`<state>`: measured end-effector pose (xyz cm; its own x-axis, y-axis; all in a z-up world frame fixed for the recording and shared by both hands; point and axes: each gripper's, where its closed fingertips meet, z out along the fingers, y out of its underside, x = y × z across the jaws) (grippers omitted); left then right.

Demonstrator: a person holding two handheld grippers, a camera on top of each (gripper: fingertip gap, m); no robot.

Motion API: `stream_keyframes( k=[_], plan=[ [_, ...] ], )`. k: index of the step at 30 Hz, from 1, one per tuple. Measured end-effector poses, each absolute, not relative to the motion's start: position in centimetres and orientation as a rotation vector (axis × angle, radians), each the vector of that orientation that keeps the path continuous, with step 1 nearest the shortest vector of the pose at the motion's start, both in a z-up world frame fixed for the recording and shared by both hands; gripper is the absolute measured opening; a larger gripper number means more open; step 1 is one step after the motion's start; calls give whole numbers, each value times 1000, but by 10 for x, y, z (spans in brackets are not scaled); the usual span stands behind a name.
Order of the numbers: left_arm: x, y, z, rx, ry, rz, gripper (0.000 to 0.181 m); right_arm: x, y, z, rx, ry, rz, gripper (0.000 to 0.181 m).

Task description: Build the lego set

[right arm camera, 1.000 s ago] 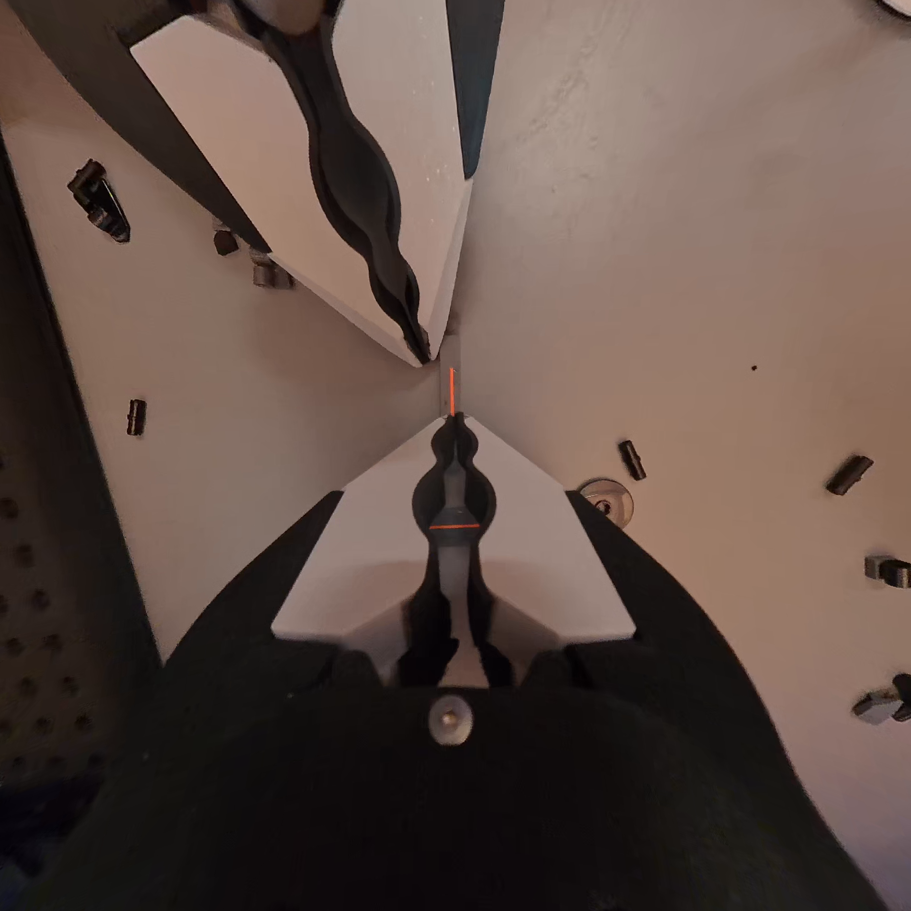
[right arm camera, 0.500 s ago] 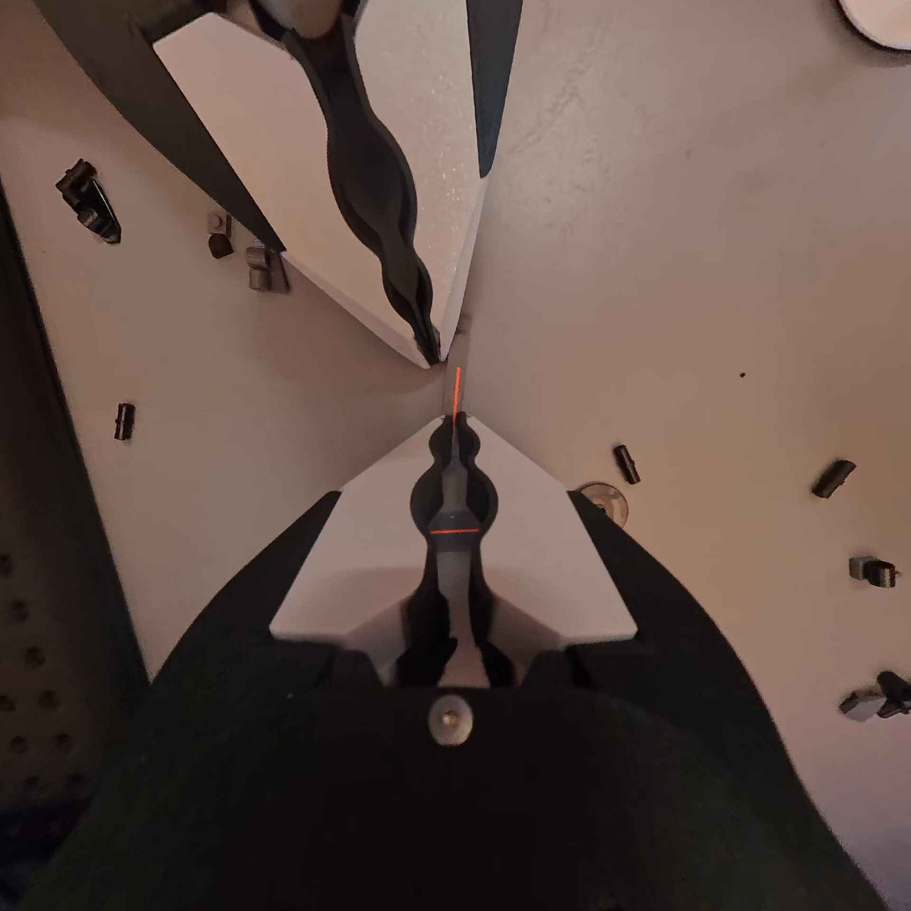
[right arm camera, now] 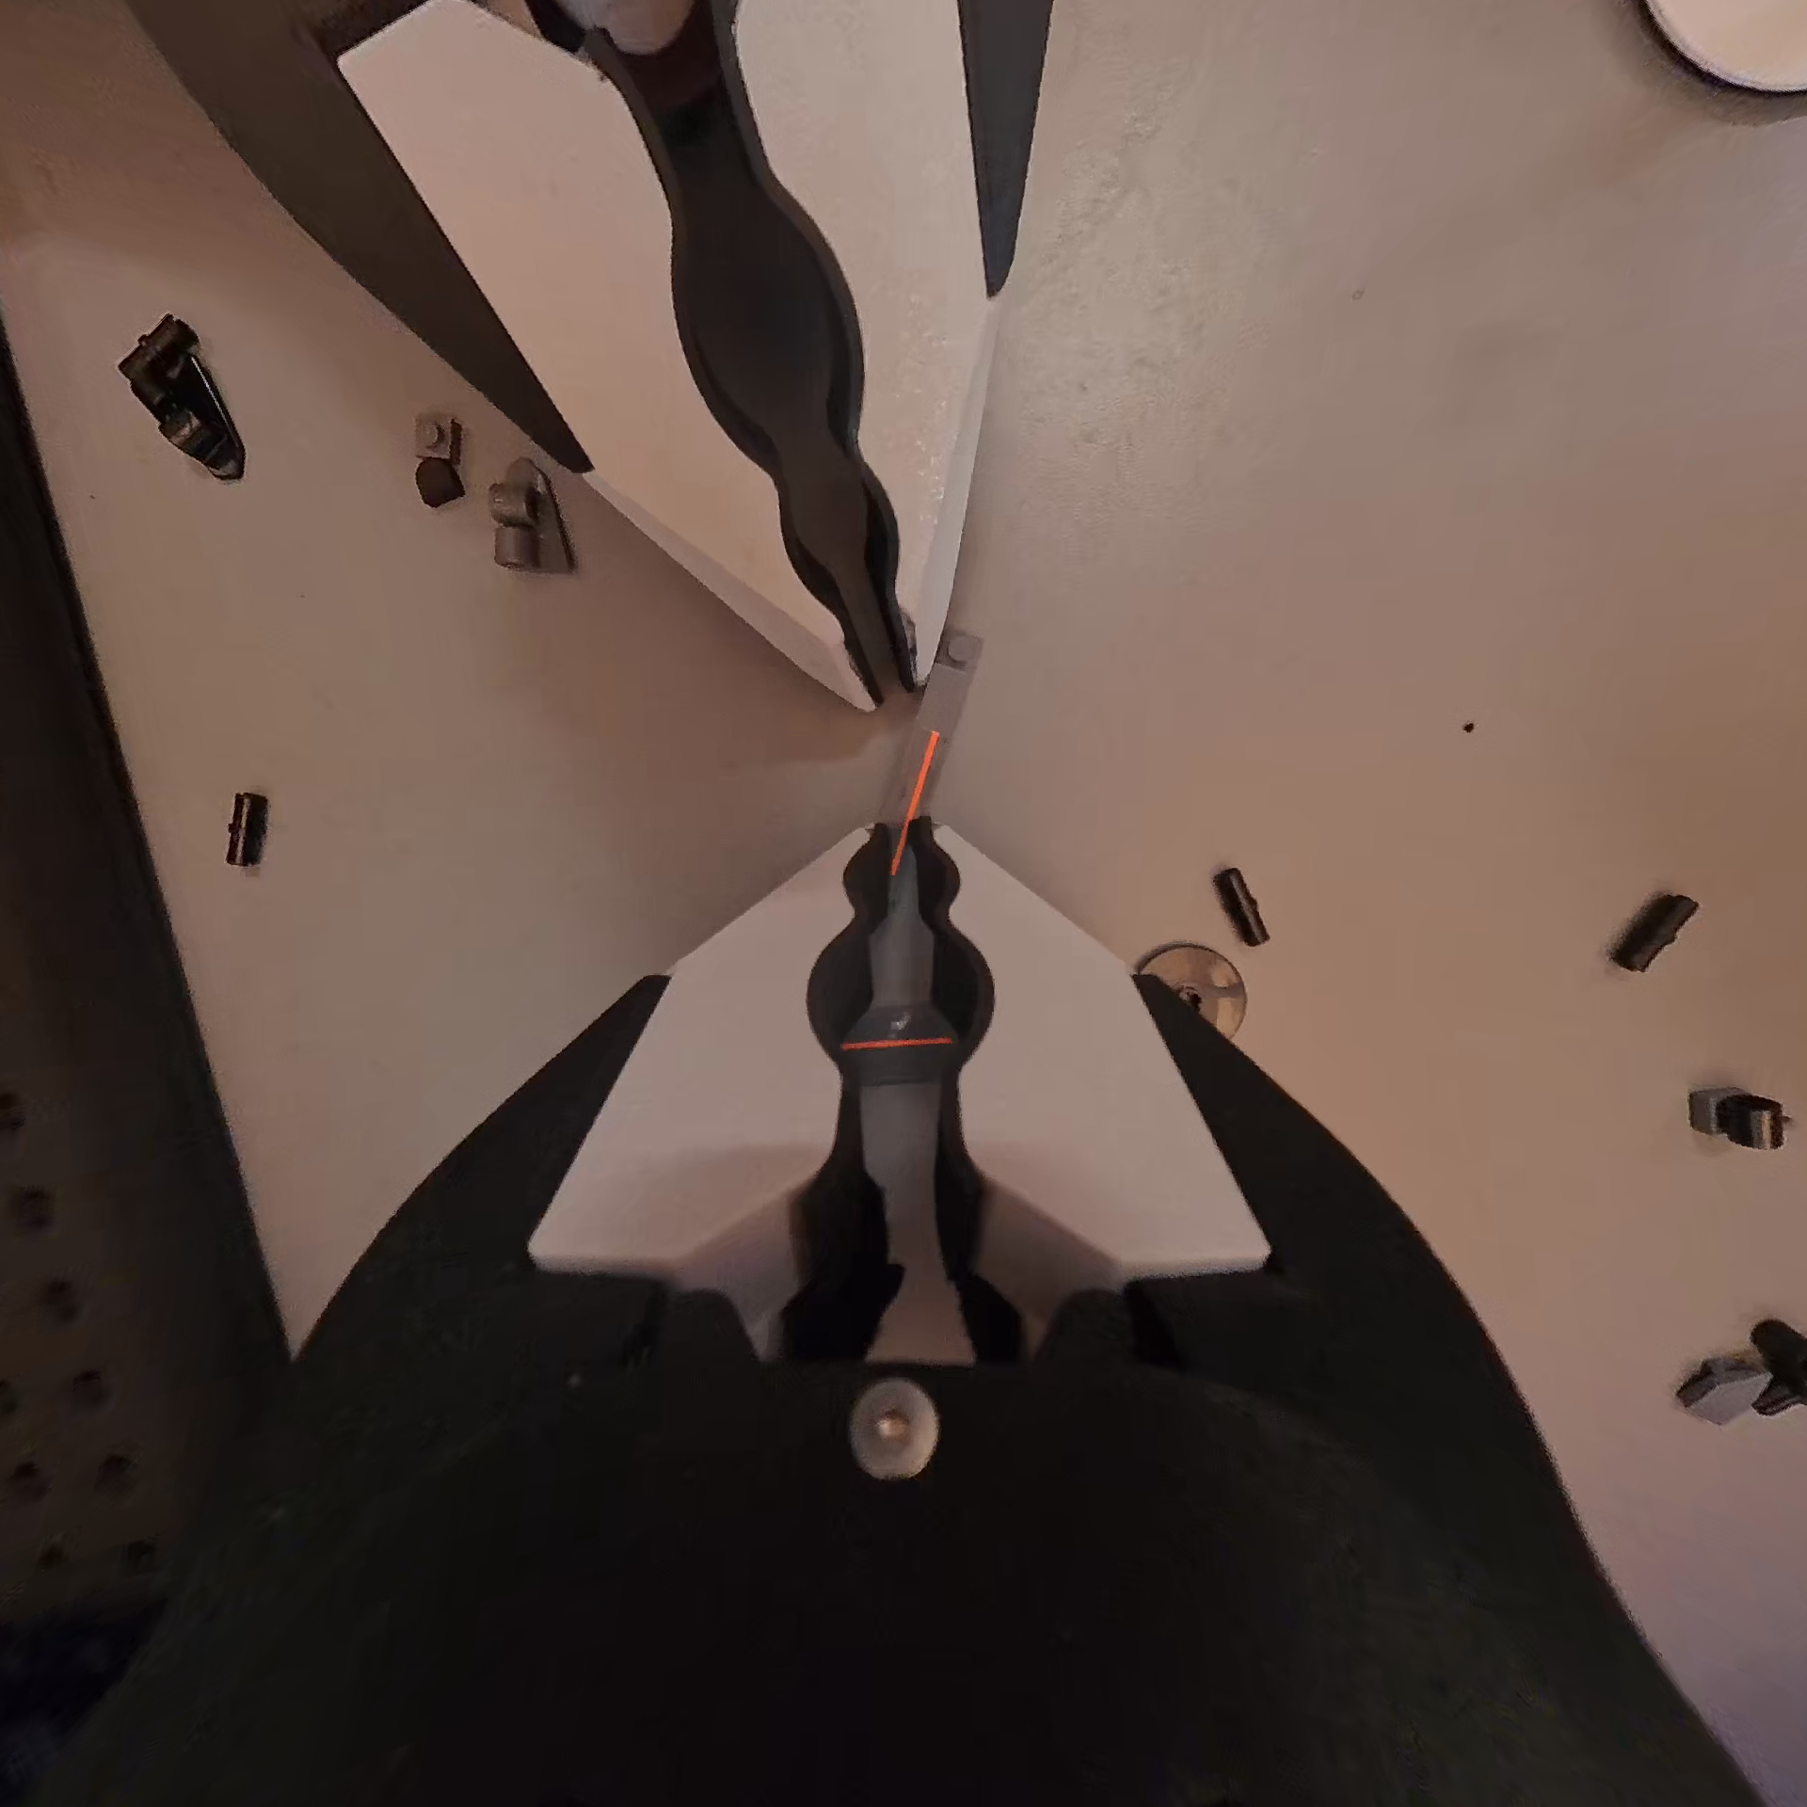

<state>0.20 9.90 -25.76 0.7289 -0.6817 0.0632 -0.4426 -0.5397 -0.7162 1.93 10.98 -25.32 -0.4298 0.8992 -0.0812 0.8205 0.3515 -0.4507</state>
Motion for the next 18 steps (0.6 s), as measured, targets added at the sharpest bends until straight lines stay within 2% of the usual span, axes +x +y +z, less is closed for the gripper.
stream_keyframes(
  k=[18],
  plan=[
    [-6, 107, -250, -2184, 792, -391, 7, 23, 118, -247, -1584, -2378, 730, 6]
  ],
)
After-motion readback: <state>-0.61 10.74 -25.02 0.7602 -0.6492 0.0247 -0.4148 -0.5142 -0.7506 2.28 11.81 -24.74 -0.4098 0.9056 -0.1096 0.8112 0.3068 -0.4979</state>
